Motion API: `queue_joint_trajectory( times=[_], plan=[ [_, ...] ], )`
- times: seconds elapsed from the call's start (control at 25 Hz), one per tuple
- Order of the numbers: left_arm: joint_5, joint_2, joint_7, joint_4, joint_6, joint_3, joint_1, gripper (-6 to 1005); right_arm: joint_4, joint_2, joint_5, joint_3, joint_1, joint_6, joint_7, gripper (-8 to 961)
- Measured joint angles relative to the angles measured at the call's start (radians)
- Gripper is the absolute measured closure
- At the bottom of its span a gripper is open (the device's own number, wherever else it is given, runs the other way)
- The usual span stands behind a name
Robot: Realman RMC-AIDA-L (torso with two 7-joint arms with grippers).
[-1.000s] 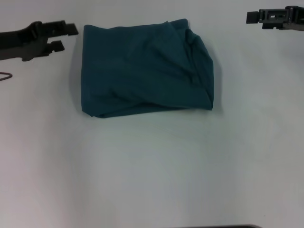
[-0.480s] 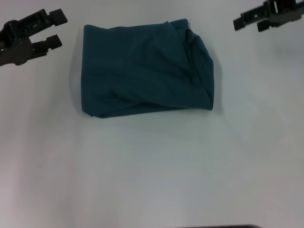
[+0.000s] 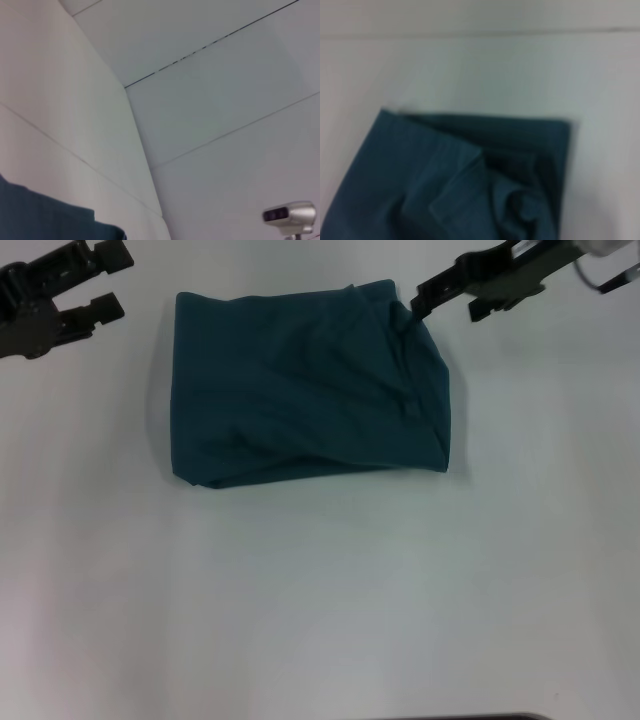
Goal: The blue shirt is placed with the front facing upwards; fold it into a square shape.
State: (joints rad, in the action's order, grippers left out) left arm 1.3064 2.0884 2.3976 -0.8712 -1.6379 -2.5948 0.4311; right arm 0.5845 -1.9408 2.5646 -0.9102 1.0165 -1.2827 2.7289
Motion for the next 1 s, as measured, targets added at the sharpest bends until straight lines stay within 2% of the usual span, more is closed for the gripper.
queue_joint_trajectory(
  times=[0.24,0.52,0.64,1.0],
  plan=[
    [0.000,0.000,-0.002,0.000,0.002,-0.013,0.005,39,-0.044,-0.055,0.062,-0.032,0.049,0.123,0.027,8],
    [0.001,0.000,-0.003,0.019,0.008,-0.016,0.004,37,-0.043,-0.095,0.064,-0.095,0.054,0.211,0.005,8],
    [0.001,-0.001,-0.003,0.024,0.009,-0.023,0.005,37,-0.042,-0.103,0.064,-0.105,0.050,0.227,-0.009,8],
    [0.001,0.000,-0.003,0.025,0.020,-0.027,0.008,38,-0.042,-0.108,0.052,-0.099,0.042,0.243,-0.042,9]
  ],
)
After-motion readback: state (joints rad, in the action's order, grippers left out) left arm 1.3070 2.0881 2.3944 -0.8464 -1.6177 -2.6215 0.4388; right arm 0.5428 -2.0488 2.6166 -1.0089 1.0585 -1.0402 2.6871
